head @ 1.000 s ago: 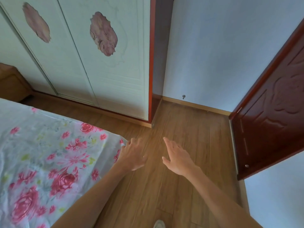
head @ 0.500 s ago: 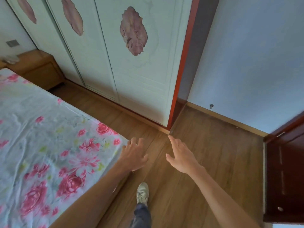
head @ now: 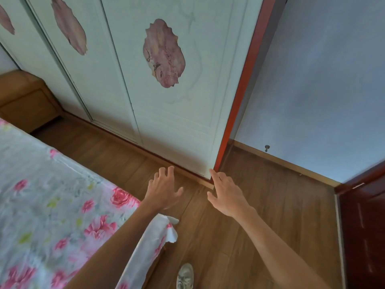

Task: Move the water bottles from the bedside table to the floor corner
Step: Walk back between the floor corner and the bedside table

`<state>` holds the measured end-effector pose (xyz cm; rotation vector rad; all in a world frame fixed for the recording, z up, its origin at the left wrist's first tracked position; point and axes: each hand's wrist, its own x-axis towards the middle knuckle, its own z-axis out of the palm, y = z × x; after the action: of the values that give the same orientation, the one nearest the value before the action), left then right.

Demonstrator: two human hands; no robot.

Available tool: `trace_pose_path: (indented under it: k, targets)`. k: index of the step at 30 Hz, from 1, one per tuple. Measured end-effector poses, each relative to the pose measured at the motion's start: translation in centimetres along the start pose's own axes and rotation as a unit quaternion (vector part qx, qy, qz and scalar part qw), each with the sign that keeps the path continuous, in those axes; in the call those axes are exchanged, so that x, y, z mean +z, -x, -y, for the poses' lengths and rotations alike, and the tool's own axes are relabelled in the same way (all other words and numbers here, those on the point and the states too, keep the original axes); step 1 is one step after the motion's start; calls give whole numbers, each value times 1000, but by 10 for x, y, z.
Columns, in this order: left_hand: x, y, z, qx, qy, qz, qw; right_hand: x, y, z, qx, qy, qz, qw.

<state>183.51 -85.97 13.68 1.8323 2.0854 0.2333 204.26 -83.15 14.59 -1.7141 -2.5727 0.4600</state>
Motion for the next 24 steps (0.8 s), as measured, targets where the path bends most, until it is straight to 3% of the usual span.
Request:
trace_pose_path:
  k: [16,24]
  targets:
    - [-24,-103,52,-15,-39,-10,999,-24,-134,21,-56,34,17,998]
    - [-33,-170,66,-63,-92,-18,994,-27,-223,15,-104,44,39,993]
